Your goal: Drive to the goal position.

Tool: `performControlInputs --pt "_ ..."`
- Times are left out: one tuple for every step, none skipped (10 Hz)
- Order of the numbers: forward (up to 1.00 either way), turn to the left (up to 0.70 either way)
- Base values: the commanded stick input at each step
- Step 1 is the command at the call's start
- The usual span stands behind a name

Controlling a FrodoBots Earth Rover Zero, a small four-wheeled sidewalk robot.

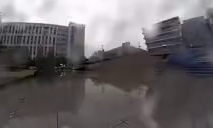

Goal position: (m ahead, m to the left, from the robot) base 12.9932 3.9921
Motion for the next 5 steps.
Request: performControlInputs --pt "1.0 0.0" --pt "1.0 0.02" --pt "1.0 0.14" --pt "1.0 0.4" --pt "1.0 0.4"
